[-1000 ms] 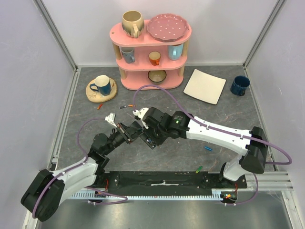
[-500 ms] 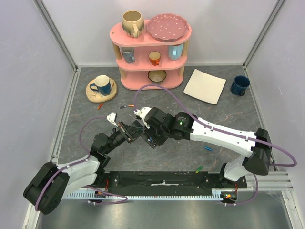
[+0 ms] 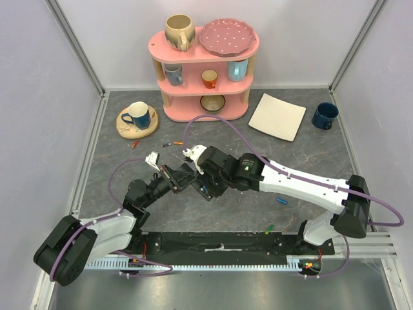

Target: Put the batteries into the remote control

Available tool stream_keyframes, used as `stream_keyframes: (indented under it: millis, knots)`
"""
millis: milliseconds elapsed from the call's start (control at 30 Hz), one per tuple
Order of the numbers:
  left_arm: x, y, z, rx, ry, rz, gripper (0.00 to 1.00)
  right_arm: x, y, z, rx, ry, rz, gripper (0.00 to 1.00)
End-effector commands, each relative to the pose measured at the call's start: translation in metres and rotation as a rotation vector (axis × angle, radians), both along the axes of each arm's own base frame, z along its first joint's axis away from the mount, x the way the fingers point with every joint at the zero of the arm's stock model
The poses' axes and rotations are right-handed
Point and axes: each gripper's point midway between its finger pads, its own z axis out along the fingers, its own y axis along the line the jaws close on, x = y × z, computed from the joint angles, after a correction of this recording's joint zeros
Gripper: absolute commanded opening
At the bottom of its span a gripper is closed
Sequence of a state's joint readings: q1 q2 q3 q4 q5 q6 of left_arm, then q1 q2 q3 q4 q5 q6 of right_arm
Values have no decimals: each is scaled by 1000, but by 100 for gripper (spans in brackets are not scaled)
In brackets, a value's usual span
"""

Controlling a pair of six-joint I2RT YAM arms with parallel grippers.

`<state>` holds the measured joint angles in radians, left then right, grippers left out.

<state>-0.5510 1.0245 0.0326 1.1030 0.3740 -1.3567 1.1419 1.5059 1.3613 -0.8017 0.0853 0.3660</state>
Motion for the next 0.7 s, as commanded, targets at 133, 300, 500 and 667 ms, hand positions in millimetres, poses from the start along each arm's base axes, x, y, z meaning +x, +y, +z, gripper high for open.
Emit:
stream_keyframes:
  millis: [133, 300, 500, 667]
  knots:
    - [-36, -8, 35, -112, -76, -173, 2, 28, -14, -2, -56, -103, -64, 11]
    - [-35, -7, 34, -109, -74, -167, 2, 25, -14, -4, -63, -89, -57, 15]
    - [-34, -8, 34, -104, -72, -164, 2, 24, -14, -6, -67, -80, -55, 19]
    - [-33, -8, 29, -92, -58, -159, 2, 24, -13, -6, -69, -76, -56, 23]
